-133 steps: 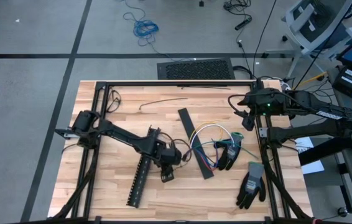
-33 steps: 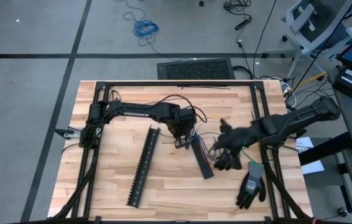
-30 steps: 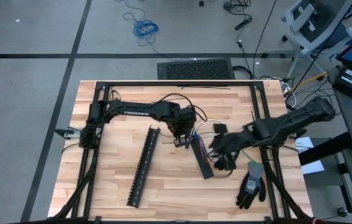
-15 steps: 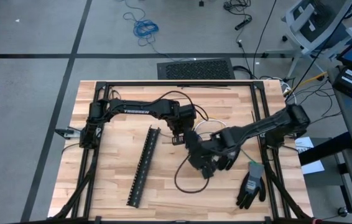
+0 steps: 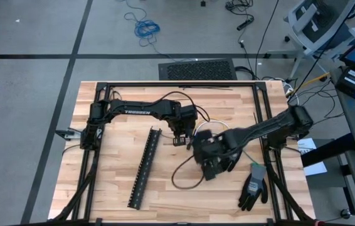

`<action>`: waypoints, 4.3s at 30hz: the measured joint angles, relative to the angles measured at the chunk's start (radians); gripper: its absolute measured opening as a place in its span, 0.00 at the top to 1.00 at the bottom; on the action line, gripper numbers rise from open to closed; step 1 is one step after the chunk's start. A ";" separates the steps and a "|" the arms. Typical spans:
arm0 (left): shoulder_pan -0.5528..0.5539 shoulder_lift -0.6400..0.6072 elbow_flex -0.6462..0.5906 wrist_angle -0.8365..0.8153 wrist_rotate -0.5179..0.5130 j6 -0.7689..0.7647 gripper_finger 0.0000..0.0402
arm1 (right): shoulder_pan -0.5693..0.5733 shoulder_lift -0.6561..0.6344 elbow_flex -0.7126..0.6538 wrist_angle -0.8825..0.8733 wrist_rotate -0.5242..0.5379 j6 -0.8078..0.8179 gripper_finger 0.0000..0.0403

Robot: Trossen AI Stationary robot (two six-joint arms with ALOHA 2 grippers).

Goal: Ziptie cables
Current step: Wrap the black zip tie on the cables

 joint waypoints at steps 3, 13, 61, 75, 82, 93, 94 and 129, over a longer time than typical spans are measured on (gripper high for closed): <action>0.000 0.000 0.000 0.000 0.000 0.000 1.00 | 0.003 -0.081 0.000 0.016 0.080 0.163 0.63; 0.000 0.000 0.000 0.021 -0.014 0.000 1.00 | 0.000 -0.130 -0.186 0.198 0.202 0.762 0.63; 0.000 0.000 0.000 0.100 -0.039 -0.003 1.00 | -0.255 -0.099 -0.444 0.398 -0.029 0.851 0.64; 0.000 0.000 0.000 0.136 -0.039 0.000 1.00 | -0.255 -0.099 -0.444 0.420 -0.031 0.811 0.99; 0.007 -0.028 0.000 0.152 -0.035 0.008 0.91 | -0.253 -0.099 -0.444 0.421 -0.065 0.804 0.99; 0.053 -0.098 0.000 0.145 -0.080 0.011 0.72 | -0.253 -0.099 -0.444 0.472 -0.157 0.778 1.00; 0.059 -0.106 0.000 0.137 -0.080 0.011 0.72 | -0.253 -0.099 -0.444 0.478 -0.165 0.777 1.00; -0.196 -0.669 -0.937 0.698 -0.191 -0.480 0.71 | -0.381 -0.181 -0.444 0.606 -0.398 0.664 1.00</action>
